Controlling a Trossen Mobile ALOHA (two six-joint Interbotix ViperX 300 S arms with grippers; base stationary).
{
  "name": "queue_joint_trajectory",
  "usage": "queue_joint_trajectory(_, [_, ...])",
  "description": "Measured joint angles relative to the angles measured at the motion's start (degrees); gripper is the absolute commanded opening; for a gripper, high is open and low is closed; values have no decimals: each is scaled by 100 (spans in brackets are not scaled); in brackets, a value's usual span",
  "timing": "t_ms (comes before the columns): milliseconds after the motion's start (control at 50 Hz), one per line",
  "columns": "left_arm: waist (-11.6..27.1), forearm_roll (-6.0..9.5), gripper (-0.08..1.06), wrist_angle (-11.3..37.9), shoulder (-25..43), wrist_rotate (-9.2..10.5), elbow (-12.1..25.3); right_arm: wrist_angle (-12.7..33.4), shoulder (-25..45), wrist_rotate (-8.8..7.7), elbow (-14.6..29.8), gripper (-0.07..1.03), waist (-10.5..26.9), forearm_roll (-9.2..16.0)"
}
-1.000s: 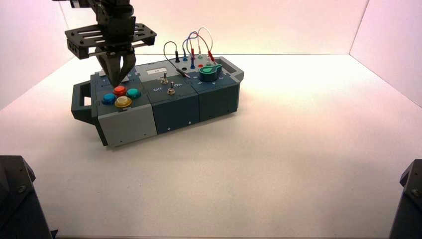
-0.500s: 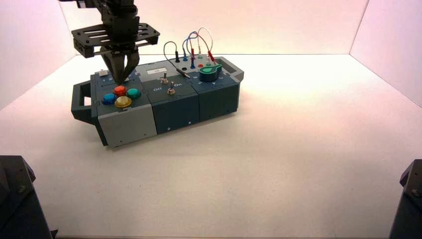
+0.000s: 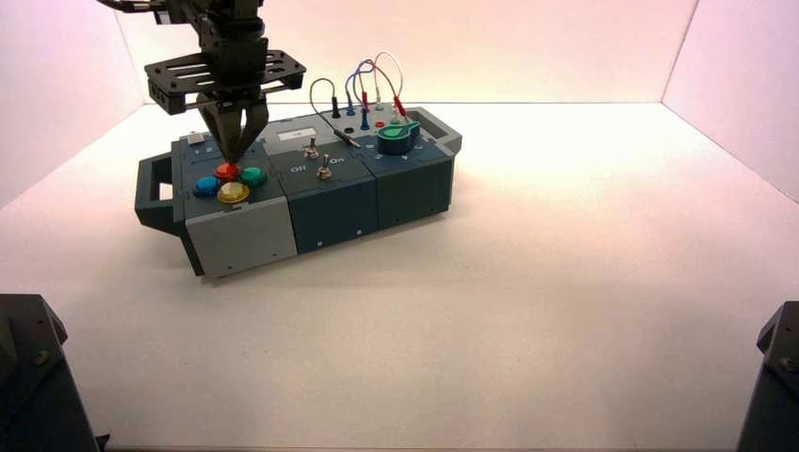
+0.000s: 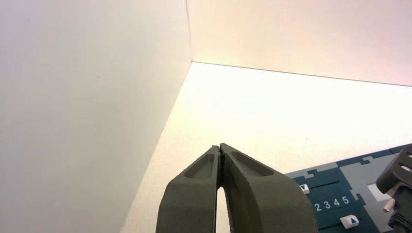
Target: Push the red button with the right gripper.
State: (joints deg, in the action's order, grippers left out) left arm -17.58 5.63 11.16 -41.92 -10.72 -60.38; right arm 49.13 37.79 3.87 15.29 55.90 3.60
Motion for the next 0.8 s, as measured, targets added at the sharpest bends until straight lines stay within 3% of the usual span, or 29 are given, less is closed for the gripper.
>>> queue_joint_trajectory(520, [0,9,-3,0,9,0,0,70,53,0,62,-2,0,79])
queue_joint_trajectory(800, [0,9,-3,0,0,0,0,185,-44,-35,79,-2,-9,-185])
